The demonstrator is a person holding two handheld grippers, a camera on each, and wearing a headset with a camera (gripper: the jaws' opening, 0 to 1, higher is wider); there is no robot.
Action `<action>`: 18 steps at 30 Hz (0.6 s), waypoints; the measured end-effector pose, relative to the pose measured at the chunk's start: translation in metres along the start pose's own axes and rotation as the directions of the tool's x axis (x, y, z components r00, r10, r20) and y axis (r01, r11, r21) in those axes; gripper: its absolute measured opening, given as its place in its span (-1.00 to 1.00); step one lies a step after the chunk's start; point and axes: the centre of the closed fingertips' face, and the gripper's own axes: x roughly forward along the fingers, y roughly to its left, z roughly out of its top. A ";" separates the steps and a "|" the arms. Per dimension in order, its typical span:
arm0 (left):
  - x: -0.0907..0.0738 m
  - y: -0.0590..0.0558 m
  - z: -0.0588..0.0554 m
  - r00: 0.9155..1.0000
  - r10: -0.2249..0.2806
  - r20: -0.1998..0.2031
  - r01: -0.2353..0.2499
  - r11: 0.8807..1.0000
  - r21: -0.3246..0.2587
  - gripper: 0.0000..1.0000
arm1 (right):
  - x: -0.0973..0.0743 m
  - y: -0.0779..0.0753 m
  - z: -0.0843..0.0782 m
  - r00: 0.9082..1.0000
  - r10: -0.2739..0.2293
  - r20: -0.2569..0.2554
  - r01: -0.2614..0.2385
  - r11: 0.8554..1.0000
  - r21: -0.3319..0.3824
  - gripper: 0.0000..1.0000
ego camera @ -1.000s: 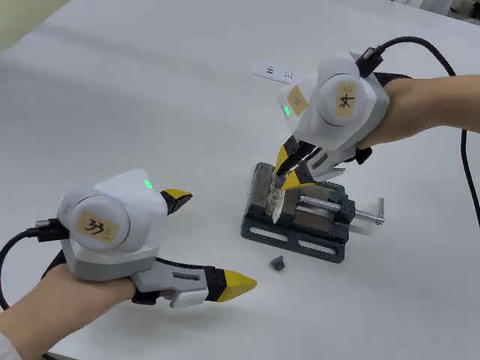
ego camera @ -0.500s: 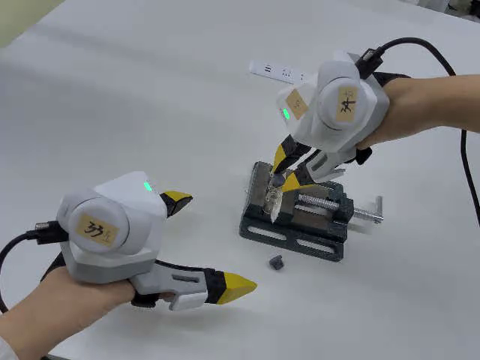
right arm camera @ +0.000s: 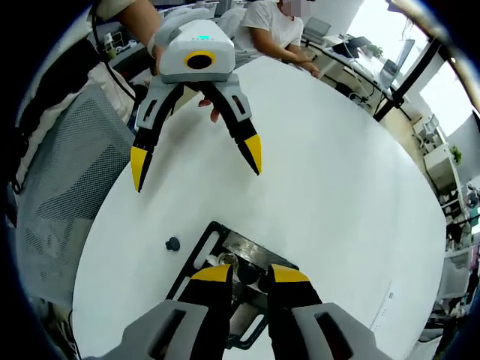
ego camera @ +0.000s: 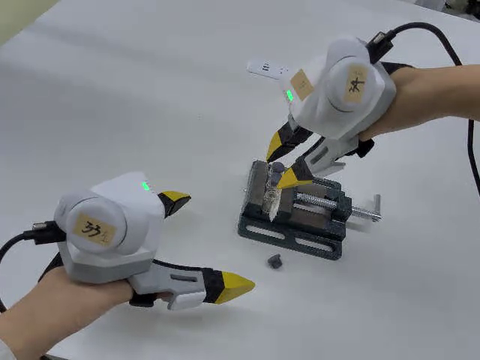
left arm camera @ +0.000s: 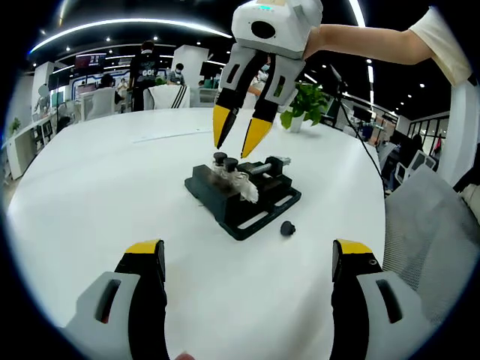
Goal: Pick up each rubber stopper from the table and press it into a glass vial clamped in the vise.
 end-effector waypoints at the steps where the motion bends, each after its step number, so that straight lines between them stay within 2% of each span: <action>1: 0.000 0.001 0.000 1.000 0.000 0.001 0.000 1.000 0.000 0.83 | -0.001 0.000 0.001 1.000 0.002 0.002 -0.002 1.000 0.006 -0.77; 4: 0.000 0.000 0.001 1.000 0.003 0.003 -0.003 1.000 0.000 0.83 | 0.000 0.003 -0.002 1.000 0.016 -0.008 -0.016 1.000 0.026 -0.83; 10: 0.000 -0.001 0.000 1.000 0.003 0.001 -0.003 1.000 -0.002 0.82 | 0.004 0.000 -0.009 1.000 0.014 -0.028 -0.013 0.998 0.053 -0.97; 18: -0.001 0.002 -0.006 1.000 0.007 -0.008 -0.007 1.000 -0.009 0.82 | 0.008 0.000 -0.013 0.999 0.025 -0.029 -0.022 0.997 0.079 -1.00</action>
